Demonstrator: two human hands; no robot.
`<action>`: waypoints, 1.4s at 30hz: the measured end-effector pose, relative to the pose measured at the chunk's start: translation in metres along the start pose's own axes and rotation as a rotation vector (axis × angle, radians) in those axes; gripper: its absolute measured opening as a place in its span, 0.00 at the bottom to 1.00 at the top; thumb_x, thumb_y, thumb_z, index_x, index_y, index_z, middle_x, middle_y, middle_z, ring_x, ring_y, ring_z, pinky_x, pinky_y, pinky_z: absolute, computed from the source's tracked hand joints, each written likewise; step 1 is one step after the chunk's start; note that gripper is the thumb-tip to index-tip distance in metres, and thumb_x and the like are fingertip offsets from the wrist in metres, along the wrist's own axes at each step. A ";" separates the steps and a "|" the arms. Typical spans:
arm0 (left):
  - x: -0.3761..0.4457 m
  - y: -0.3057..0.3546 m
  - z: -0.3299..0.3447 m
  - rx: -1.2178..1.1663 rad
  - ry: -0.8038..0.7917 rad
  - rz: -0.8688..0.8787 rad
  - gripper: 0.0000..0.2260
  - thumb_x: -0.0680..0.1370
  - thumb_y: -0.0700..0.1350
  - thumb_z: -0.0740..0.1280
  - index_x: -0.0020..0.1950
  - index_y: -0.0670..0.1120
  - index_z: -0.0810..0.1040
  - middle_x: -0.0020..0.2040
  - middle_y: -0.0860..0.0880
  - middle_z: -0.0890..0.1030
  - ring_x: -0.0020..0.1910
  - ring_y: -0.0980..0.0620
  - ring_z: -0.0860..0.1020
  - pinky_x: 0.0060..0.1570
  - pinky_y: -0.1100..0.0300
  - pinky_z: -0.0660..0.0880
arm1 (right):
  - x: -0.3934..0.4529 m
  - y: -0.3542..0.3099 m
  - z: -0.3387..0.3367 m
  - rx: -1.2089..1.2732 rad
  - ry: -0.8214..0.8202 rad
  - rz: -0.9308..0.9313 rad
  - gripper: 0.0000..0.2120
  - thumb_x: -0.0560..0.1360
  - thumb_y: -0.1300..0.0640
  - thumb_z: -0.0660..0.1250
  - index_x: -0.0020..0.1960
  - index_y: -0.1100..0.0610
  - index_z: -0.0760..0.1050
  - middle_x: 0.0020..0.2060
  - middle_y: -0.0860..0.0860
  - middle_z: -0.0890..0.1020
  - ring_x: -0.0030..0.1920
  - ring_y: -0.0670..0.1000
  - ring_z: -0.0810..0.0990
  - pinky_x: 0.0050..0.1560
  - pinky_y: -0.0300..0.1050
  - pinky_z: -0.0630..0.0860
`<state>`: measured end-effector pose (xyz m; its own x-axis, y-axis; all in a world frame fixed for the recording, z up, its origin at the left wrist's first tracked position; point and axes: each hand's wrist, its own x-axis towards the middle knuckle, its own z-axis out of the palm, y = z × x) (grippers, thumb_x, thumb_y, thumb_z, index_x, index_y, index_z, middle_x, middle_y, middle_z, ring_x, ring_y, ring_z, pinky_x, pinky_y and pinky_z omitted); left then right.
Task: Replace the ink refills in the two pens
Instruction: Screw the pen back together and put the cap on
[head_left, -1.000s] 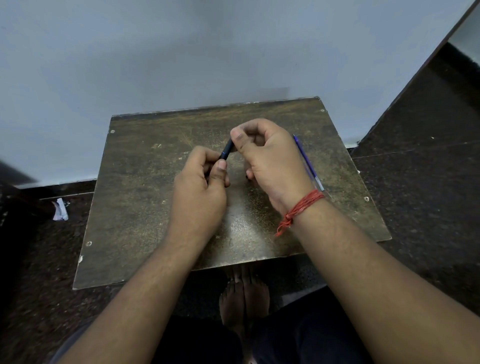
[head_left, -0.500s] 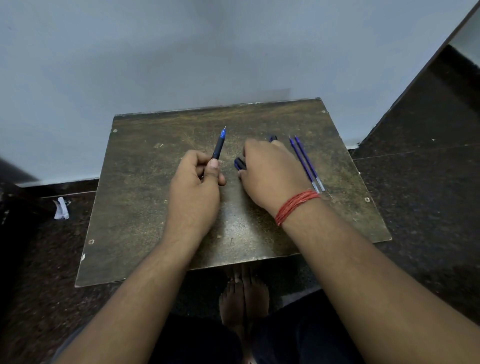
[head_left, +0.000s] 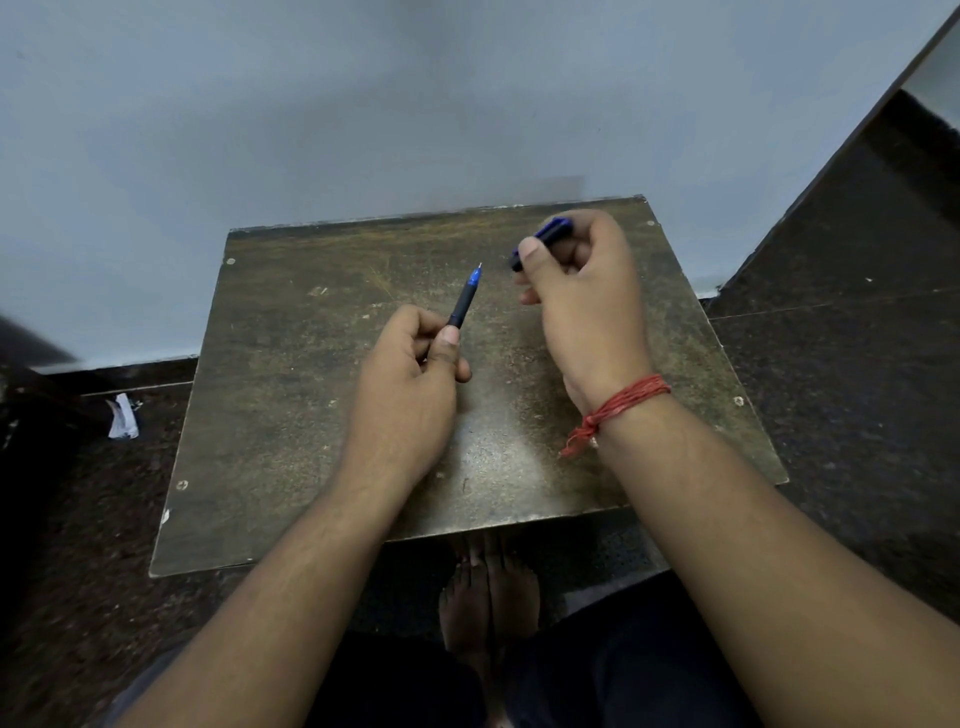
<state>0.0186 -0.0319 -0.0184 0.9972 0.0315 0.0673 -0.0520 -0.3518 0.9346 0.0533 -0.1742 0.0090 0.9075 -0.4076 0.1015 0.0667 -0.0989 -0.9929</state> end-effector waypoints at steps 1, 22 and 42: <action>-0.001 0.000 0.001 -0.002 -0.016 0.009 0.08 0.84 0.44 0.63 0.45 0.52 0.74 0.33 0.60 0.80 0.26 0.64 0.71 0.28 0.72 0.66 | 0.001 0.000 -0.001 0.071 0.015 0.016 0.06 0.79 0.63 0.67 0.54 0.58 0.72 0.42 0.53 0.84 0.41 0.50 0.83 0.43 0.47 0.80; -0.001 0.000 0.001 -0.030 -0.099 0.055 0.09 0.84 0.43 0.63 0.44 0.53 0.74 0.33 0.58 0.80 0.30 0.61 0.72 0.31 0.68 0.67 | -0.002 -0.003 -0.004 0.076 -0.178 0.041 0.08 0.78 0.65 0.68 0.56 0.59 0.78 0.38 0.56 0.79 0.40 0.49 0.82 0.39 0.41 0.79; -0.002 -0.004 -0.002 -0.011 0.048 0.051 0.09 0.82 0.40 0.64 0.44 0.52 0.75 0.34 0.52 0.79 0.32 0.55 0.75 0.35 0.58 0.72 | -0.021 -0.001 0.024 -0.232 -0.276 -0.067 0.13 0.77 0.62 0.69 0.61 0.55 0.73 0.36 0.52 0.81 0.35 0.44 0.76 0.43 0.44 0.75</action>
<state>0.0162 -0.0283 -0.0215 0.9896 0.0583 0.1312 -0.1035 -0.3439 0.9333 0.0440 -0.1433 0.0062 0.9841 -0.1359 0.1140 0.0629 -0.3333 -0.9407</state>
